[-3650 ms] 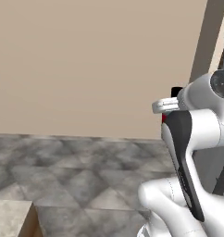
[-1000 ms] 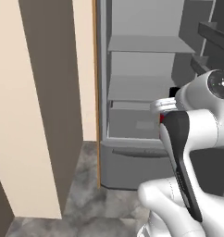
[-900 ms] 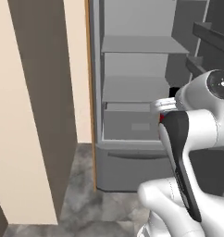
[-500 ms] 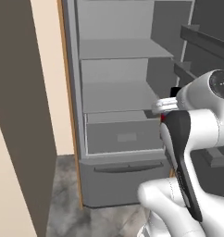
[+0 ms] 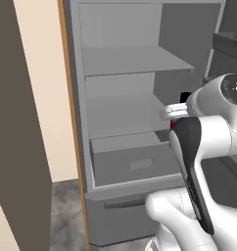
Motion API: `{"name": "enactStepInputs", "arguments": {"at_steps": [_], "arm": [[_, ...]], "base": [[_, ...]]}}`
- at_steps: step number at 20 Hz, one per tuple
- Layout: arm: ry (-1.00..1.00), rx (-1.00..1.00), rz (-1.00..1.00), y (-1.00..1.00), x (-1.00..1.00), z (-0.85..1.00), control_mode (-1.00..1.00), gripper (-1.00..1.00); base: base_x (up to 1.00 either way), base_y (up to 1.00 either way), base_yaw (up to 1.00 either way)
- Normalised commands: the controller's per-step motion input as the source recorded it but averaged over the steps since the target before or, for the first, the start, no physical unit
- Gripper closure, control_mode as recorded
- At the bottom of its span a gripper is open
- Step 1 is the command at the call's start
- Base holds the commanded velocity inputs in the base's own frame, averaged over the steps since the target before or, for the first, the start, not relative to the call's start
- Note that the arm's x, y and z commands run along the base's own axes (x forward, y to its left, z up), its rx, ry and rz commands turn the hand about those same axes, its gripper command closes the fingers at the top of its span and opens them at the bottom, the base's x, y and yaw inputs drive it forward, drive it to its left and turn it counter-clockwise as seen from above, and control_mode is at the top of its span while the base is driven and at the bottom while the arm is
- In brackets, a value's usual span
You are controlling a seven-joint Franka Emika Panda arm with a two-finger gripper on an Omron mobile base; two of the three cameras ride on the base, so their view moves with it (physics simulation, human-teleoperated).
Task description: Place the liquor on the top shelf of the fridge to keep it out of children's reach, and place the orange and mushroom on lower shelves for easy access.
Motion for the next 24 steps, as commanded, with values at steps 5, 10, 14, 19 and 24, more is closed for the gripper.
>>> {"name": "enactStepInputs", "arguments": {"at_steps": [5, 10, 14, 19, 24], "arm": [[0.0, 0.0, 0.0, 0.0, 0.0, 0.0, 1.0, 1.0], [0.0, 0.0, 0.0, 0.0, 0.0, 0.0, 1.0, 1.0], [-0.18, 0.0, 0.0, -0.03, 0.05, 0.03, -1.0, 1.0], [-0.32, 0.0, 0.01, -0.16, 0.0, 0.31, -1.0, 1.0], [-0.18, 0.0, 0.02, -0.01, 0.11, 0.69, -1.0, 1.0]], "base": [[0.7, 0.04, -0.19], [0.6, 0.0, -0.08], [0.09, 0.0, 0.0], [0.0, 0.0, 0.0], [0.0, 0.0, 0.0]]}}
